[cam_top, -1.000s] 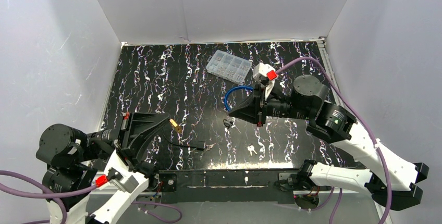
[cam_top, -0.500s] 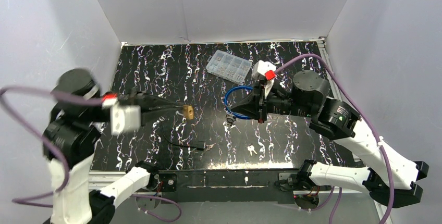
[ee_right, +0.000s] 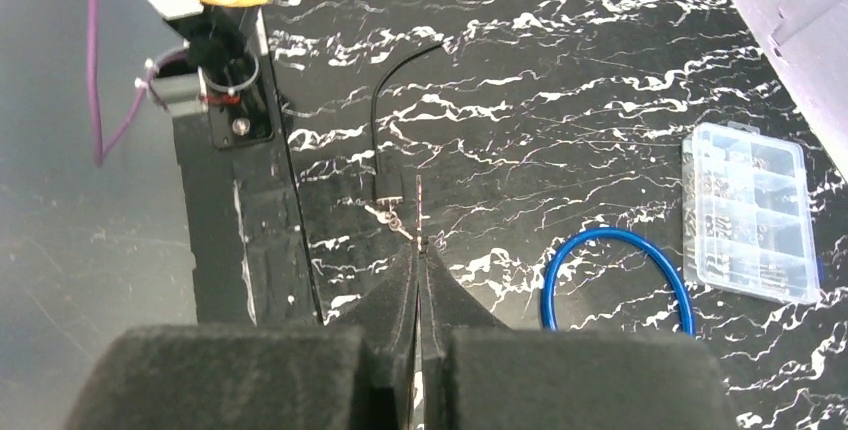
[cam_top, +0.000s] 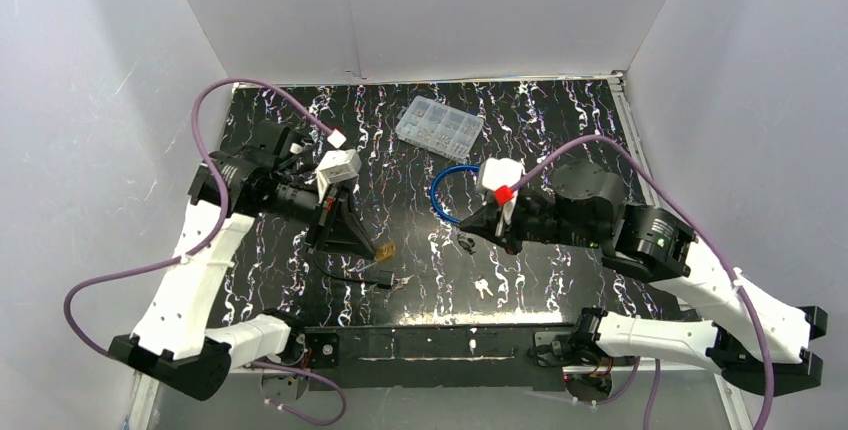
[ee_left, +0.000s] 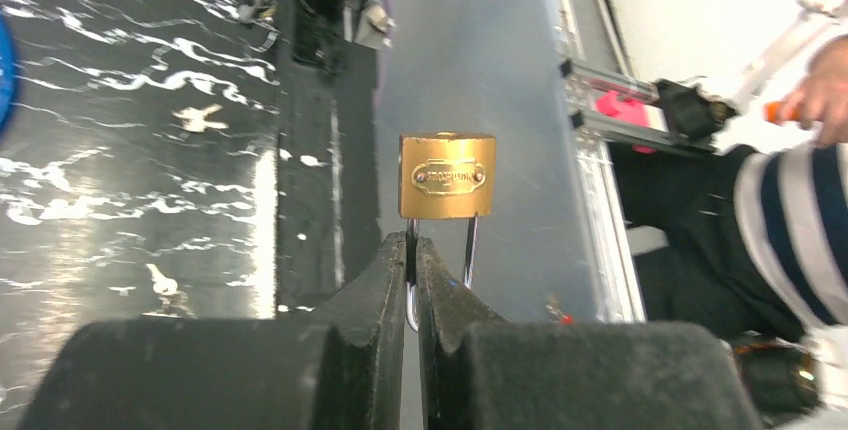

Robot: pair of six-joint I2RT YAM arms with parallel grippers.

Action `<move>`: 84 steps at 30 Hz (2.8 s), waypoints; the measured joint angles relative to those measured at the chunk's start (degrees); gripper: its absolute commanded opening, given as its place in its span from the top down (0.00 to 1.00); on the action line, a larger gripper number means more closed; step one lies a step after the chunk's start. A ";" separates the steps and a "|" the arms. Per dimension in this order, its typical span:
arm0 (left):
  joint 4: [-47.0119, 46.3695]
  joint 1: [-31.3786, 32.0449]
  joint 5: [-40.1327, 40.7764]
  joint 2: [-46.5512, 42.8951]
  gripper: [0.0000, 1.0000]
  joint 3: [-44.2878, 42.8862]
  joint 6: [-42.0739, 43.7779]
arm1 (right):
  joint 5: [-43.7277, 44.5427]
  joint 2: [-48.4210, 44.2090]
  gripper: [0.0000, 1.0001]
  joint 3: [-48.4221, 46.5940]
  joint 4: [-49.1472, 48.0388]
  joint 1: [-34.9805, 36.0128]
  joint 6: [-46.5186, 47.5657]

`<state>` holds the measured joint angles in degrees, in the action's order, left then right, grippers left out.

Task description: Unlock with the key

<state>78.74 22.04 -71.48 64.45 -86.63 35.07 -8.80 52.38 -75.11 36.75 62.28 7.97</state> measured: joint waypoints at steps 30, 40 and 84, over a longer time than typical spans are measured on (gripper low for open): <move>6.73 7.34 4.07 5.40 1.00 2.14 1.03 | 33.59 4.00 0.99 3.23 0.66 31.87 41.03; 6.75 7.43 4.22 5.86 1.00 2.16 -0.96 | 36.20 8.11 0.99 3.34 -1.79 33.05 44.46; 6.71 7.45 5.31 5.27 1.00 4.55 -5.77 | 38.45 11.89 0.99 0.20 -2.56 38.10 45.83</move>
<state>85.45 29.50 -66.17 69.71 -82.08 29.30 29.65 64.27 -74.91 34.20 100.38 53.80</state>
